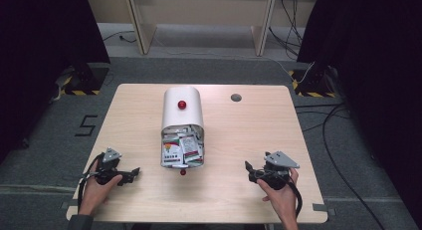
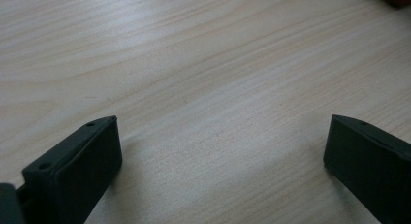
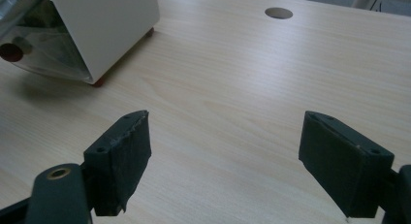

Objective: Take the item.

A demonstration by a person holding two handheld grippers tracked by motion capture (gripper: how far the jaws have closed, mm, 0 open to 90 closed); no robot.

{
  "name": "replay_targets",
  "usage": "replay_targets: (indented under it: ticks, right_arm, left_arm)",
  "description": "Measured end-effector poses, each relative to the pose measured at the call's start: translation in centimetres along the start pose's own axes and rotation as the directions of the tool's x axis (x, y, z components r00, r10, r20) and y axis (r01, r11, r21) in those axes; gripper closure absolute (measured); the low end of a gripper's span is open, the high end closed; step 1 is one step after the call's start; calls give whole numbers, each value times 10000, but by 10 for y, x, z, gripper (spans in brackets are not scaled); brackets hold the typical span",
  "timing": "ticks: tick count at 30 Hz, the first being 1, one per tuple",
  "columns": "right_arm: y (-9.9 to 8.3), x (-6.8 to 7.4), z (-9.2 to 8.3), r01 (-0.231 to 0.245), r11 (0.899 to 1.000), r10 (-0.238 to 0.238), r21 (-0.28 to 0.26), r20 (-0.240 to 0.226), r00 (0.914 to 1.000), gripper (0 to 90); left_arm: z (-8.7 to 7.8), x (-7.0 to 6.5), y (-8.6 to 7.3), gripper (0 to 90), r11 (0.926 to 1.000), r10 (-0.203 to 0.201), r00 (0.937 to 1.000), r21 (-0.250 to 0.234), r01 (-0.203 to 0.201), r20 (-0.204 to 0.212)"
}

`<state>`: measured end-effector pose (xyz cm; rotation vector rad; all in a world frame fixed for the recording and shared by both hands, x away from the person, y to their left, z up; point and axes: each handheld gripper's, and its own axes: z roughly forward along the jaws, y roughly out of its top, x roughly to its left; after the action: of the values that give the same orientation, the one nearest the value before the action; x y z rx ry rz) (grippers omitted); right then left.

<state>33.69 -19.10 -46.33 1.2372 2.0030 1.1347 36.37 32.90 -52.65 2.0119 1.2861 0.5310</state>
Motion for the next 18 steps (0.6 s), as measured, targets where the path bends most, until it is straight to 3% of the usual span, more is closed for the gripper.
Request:
replay_targets:
  ticks: [18]
  right_arm:
    - [30,27,-9,468,9970,-500,-615,-516,9974,257]
  left_arm:
    - [0,0,0,0,10000,-29,10000,-16,29,-13]
